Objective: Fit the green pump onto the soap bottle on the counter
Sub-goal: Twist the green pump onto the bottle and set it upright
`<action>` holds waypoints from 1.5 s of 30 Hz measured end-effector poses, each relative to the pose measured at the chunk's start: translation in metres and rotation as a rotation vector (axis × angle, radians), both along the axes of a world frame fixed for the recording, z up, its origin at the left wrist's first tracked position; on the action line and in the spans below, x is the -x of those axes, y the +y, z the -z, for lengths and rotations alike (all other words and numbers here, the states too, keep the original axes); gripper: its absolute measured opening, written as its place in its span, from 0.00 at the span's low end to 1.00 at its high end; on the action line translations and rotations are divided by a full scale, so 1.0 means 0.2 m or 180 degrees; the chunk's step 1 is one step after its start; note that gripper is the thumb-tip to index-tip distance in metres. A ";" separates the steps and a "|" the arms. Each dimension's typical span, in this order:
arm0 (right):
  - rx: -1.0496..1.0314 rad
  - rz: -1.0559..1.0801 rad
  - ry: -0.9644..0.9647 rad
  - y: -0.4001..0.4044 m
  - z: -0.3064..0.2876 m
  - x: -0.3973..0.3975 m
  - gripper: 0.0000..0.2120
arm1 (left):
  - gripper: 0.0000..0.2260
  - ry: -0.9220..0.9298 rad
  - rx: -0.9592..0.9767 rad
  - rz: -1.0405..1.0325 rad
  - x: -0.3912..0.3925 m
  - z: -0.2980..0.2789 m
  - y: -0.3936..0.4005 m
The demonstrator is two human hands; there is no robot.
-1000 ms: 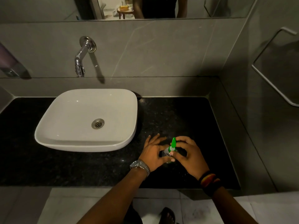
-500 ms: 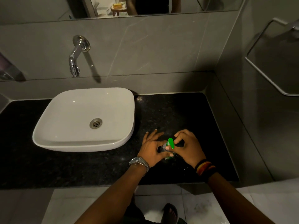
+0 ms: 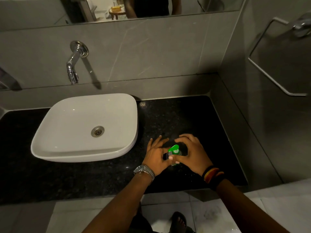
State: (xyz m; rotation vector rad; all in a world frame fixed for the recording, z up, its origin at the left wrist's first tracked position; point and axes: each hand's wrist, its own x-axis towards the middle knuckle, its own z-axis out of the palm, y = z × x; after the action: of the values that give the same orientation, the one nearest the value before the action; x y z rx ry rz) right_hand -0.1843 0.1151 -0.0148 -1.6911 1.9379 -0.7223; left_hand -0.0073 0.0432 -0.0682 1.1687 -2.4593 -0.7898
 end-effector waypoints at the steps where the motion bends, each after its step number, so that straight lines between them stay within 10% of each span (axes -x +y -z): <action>1: -0.0011 -0.0149 -0.0018 0.01 0.01 0.02 0.24 | 0.23 0.0000 0.0004 -0.0014 0.00 0.00 0.01; 21: 0.0376 -0.0412 0.0650 0.00 0.07 0.03 0.15 | 0.26 0.0065 0.0088 -0.0084 0.01 0.01 0.01; 31: 0.0428 0.0088 0.0707 0.04 0.08 -0.06 0.18 | 0.24 0.0000 0.0188 -0.0116 0.01 -0.01 0.04; 35: 0.0130 -0.0680 0.0257 -0.01 -0.09 0.05 0.29 | 0.25 0.0008 0.0181 -0.0118 0.01 -0.01 0.03; 41: 0.0239 -0.1864 0.2275 -0.15 -0.34 0.14 0.21 | 0.26 0.0056 0.0120 -0.0094 0.01 0.00 0.03; 45: 0.0465 -0.2059 0.2804 -0.19 -0.38 0.14 0.34 | 0.25 0.0058 0.0206 -0.0095 0.01 0.00 0.03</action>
State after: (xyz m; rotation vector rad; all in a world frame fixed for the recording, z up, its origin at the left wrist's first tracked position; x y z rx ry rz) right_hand -0.2118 0.0776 0.0621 -2.8317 1.6031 0.1835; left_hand -0.0088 0.0486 -0.0690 1.1671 -2.4280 -0.7038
